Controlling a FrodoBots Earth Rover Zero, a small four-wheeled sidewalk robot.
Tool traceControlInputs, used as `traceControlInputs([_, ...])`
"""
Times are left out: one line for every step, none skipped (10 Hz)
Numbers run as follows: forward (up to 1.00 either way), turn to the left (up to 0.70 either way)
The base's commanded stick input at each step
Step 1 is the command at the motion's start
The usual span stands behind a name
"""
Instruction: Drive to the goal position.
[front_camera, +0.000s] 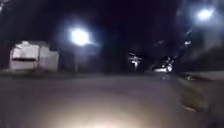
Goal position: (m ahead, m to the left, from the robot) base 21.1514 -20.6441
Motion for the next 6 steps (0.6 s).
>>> traceControlInputs([0.7, -0.35])
traceControlInputs([0.7, -0.35])
traceControlInputs([0.7, -0.35])
traceControlInputs([0.7, -0.35])
traceControlInputs([0.7, -0.35])
traceControlInputs([0.7, -0.35])
